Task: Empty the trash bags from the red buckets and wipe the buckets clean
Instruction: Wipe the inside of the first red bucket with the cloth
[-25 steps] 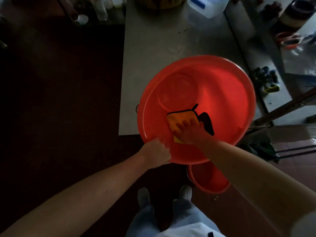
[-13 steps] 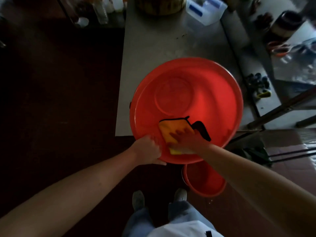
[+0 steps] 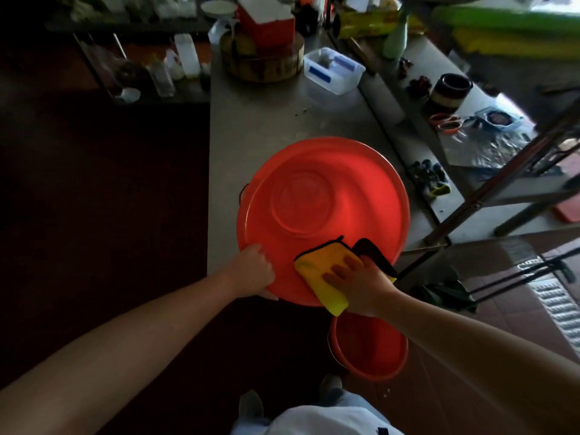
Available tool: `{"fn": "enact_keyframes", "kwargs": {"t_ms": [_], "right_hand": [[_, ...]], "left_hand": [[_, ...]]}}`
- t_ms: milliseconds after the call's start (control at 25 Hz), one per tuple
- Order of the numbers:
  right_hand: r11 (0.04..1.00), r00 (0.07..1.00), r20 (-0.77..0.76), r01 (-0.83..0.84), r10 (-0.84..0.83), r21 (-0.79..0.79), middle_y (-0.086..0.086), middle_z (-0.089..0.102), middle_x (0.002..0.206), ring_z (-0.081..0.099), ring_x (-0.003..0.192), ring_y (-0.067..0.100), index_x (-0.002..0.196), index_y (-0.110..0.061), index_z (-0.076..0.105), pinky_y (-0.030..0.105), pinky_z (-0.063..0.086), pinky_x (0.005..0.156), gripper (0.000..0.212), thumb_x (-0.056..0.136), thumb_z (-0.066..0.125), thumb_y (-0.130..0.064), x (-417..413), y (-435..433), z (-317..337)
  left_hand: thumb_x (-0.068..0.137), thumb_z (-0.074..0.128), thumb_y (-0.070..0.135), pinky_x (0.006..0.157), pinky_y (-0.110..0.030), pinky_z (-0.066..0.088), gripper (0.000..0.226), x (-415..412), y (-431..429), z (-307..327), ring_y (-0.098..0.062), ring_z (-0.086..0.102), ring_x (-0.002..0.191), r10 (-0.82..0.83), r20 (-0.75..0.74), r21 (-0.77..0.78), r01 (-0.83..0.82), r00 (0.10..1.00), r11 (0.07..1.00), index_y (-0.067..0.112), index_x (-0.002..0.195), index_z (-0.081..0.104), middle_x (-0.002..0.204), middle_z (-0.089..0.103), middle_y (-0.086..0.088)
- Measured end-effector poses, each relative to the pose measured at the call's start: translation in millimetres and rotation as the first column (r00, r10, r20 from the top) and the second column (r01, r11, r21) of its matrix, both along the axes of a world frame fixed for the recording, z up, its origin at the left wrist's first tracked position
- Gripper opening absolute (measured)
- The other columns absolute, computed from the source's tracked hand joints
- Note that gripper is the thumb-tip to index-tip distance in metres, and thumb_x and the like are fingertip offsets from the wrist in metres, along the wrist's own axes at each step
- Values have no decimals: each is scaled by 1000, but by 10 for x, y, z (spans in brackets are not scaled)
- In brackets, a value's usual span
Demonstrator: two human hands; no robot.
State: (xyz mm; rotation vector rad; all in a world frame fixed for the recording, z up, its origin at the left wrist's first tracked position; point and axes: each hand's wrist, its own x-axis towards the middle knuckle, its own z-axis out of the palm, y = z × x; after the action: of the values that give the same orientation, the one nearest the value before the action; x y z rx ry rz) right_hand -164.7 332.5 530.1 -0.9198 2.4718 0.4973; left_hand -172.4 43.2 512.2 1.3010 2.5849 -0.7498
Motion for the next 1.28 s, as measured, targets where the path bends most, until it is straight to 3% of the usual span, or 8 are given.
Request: {"fn": "enact_keyframes", "kwargs": {"t_ms": [240, 440, 600, 760, 880, 1000, 1160, 1280], "right_hand": [[999, 996, -76, -39, 38, -4, -4, 45, 148, 37, 138, 35, 153, -36, 29, 54, 30, 111, 68, 91, 59, -32, -65, -238, 113], [999, 996, -76, -49, 49, 2, -3, 41, 152, 33, 141, 36, 154, -37, 26, 57, 25, 114, 67, 94, 55, -33, -61, -287, 103], [1000, 1000, -13, 11, -11, -27, -4, 41, 152, 31, 143, 33, 153, -38, 27, 56, 24, 113, 75, 88, 60, -56, -80, -256, 57], [977, 960, 188, 212, -209, 7, -3, 32, 160, 18, 150, 30, 156, -33, 27, 57, 17, 117, 113, 65, 33, -100, -164, -313, 77], [946, 906, 294, 325, -305, -18, 1, 17, 167, 3, 155, 28, 161, -27, 15, 61, 0, 120, 117, 68, 8, -98, -312, -400, -46], [962, 943, 211, 271, -257, -39, 3, 13, 168, 0, 156, 29, 162, -21, 11, 63, -6, 119, 125, 58, -10, -87, -444, -451, -251], [972, 963, 151, 229, -221, -41, 10, 16, 167, 7, 154, 36, 161, -19, 13, 63, -3, 120, 103, 77, 6, -78, -675, -416, -488], [901, 847, 397, 422, -352, -100, 6, 13, 168, 2, 155, 34, 160, -32, 16, 57, -6, 121, 82, 93, 22, -79, -852, -504, -415]], "left_hand": [[81, 39, 85, 114, -54, 23, 82, -43, -227, 333, -30, 61, 110, 150, -52, -106, -155, 987, 982, 15, 113, 69, 114, 69, -9], [82, 31, 85, 100, -46, 37, 93, 336, 288, -55, -33, 57, 114, 353, 70, 175, -360, 933, 916, 11, 131, 58, 128, 61, -14], [76, 48, 85, 73, -37, 50, 82, 357, 501, -212, -30, 67, 81, 407, 52, 245, -407, 912, 880, 11, 100, 73, 94, 72, -12], [84, 28, 78, 77, -42, 49, 86, 316, 546, -358, -32, 65, 83, 355, 58, 275, -357, 933, 893, 6, 98, 72, 95, 70, -17], [83, 36, 78, 73, -38, 50, 75, 284, 557, -337, -29, 65, 74, 328, 82, 267, -338, 941, 902, 14, 81, 75, 79, 71, -11], [78, 49, 81, 68, -34, 49, 69, 288, 599, -342, -27, 64, 65, 321, 42, 254, -321, 946, 913, 17, 64, 71, 66, 68, -8], [77, 54, 81, 65, -32, 50, 69, 273, 728, -370, -25, 63, 60, 309, 39, 256, -309, 950, 916, 15, 64, 70, 64, 66, -8], [74, 57, 81, 63, -33, 52, 73, 270, 761, -339, -26, 63, 60, 329, -15, 244, -315, 944, 917, 10, 71, 71, 67, 67, -10]]}}
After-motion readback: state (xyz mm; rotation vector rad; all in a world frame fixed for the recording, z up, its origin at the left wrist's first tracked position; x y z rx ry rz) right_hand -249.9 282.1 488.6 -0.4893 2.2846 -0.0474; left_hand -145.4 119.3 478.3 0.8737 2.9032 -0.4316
